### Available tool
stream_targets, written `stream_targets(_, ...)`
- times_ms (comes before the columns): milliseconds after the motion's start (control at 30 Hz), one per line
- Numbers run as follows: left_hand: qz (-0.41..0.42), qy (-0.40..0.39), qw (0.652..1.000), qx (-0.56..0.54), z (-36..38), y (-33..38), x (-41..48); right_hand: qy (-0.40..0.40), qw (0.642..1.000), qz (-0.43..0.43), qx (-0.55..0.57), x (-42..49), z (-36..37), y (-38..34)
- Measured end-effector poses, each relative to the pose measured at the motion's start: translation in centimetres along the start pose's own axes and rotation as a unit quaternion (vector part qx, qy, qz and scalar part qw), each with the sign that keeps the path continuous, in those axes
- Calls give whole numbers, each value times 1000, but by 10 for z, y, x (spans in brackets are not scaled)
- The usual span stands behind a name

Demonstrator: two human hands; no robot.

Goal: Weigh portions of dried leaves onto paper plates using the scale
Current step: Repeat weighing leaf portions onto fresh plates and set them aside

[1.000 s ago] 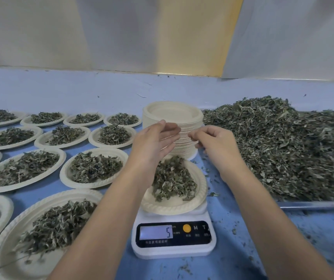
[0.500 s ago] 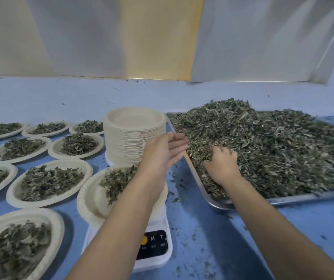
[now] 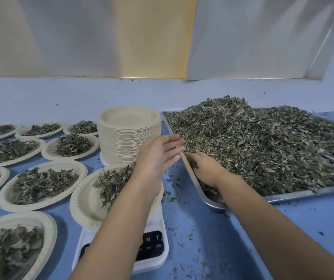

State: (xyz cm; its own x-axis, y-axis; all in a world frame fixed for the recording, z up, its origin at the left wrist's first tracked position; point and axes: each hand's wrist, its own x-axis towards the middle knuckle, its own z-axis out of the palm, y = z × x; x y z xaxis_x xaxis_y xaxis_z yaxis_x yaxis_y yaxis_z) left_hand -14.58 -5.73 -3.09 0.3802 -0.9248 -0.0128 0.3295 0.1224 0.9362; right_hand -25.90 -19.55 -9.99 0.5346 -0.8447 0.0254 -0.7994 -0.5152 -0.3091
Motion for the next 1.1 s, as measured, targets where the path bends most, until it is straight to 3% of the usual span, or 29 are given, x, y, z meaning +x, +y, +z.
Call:
stream_targets(100, 3, 0, 1000, -3, -1, 1, -1, -29, 999, -26, -13, 2, 2, -3)
stream_targets(267, -3, -1, 1000, -2, -2, 0, -1, -13, 999, -35, -11, -5, -3, -8)
stream_targets(400, -10, -3, 1000, 1, -2, -1, -2, 1, 987, -16, -159, -11, -11, -21)
stream_targets(467, -12, 0, 1000, 3, -2, -1, -1, 17, 985, -7, -170, -12, -12, -24)
stream_targets(567, -19, 16, 1000, -4, -4, -3, 0, 53, 994, 11, -100, -11, -11, -20)
stream_targets(633, -22, 36, 999, -12, -6, -3, 3, 105, 993, 39, 27, -12, -15, -17)
stream_targets(733, -24, 71, 997, -29, -10, -4, 5, 183, 936, 92, 288, -20, -23, -17)
stream_targets(833, -39, 86, 994, -62, -12, -1, 5, 218, 817, 119, 521, -28, -32, -24)
stream_targets(967, -60, 72, 991, -97, -17, 9, -1, 161, 678, 38, 716, -36, -47, -55)
stream_targets(1033, -61, 63, 989, -115, -21, 17, -5, 116, 663, -17, 740, -40, -52, -77)
stream_targets(1100, -56, 58, 987, -141, -27, 26, -9, 78, 674, -64, 732, -42, -53, -99)
